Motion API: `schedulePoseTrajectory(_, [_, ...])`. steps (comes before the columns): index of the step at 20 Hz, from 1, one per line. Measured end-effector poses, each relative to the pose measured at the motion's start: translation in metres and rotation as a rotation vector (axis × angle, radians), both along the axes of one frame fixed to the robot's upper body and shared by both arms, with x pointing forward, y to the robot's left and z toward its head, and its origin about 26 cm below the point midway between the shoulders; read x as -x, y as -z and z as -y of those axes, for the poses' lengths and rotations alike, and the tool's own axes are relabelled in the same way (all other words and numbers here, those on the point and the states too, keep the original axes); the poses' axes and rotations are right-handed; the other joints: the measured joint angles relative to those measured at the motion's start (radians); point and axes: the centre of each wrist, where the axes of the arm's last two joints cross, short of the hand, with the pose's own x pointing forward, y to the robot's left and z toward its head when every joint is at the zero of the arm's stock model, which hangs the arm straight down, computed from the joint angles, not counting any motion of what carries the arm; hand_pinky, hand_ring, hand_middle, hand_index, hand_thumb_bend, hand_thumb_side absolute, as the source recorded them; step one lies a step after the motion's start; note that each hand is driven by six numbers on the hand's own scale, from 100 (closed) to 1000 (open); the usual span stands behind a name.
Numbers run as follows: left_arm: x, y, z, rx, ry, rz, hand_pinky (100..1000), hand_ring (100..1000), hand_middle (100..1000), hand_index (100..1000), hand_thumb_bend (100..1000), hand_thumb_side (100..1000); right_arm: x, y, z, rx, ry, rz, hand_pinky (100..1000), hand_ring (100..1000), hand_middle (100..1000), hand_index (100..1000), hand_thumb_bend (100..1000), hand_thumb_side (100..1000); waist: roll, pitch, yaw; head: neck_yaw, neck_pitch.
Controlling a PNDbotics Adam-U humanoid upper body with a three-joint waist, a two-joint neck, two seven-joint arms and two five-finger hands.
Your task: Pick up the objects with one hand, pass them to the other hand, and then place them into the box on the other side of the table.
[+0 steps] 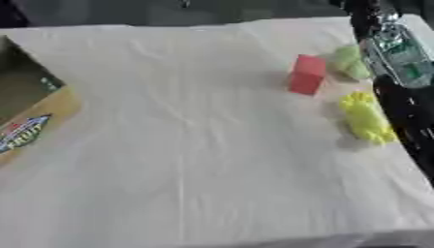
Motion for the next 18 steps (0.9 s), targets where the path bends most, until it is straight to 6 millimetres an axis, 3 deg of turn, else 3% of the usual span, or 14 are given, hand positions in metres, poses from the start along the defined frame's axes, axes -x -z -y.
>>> schedulePoseTrajectory(7, [0.0,0.007,-0.003,0.013,-0.011,-0.012,536,727,682,854,747,618,0.007,0.02,0.002,-0.022,0.022,-0.001,895,831,853,899,205,757,0.0,0.002,0.0,0.014,-0.002])
schedulePoseTrajectory(11, [0.0,0.008,-0.004,0.015,-0.015,-0.012,535,726,681,852,747,616,0.008,0.02,0.003,-0.012,0.029,-0.007,895,829,848,898,248,750,-0.001,0.002,0.0,0.016,-0.009])
schedulePoseTrajectory(14, [0.0,0.009,-0.005,0.015,-0.016,-0.014,535,725,681,850,747,615,0.009,0.011,0.008,0.045,0.03,-0.021,896,831,847,897,284,767,-0.003,0.002,-0.001,0.008,-0.009])
schedulePoseTrajectory(18, [0.0,0.009,-0.005,0.014,-0.017,-0.018,535,725,681,851,746,614,0.009,-0.015,0.016,0.186,0.002,-0.063,899,837,851,895,276,723,-0.012,0.001,-0.004,-0.003,-0.017])
